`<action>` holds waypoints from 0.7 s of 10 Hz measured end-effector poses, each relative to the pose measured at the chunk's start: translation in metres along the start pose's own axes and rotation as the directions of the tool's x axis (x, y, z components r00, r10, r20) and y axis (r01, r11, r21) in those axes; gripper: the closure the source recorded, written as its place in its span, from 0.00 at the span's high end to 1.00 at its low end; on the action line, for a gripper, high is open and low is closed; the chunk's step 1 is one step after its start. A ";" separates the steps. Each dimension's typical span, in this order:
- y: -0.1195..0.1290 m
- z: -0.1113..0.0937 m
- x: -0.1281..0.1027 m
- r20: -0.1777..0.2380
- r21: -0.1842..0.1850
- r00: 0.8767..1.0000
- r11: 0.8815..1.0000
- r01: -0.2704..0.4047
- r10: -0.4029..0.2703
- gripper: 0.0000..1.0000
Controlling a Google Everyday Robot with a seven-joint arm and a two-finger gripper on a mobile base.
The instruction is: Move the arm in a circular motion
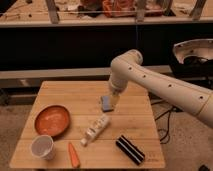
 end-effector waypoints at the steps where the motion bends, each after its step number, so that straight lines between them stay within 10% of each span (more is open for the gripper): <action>1: 0.003 -0.002 0.010 -0.002 0.002 1.000 1.000 -0.005 0.005 0.80; 7: 0.013 0.001 0.003 0.013 -0.007 1.000 1.000 -0.024 0.025 0.80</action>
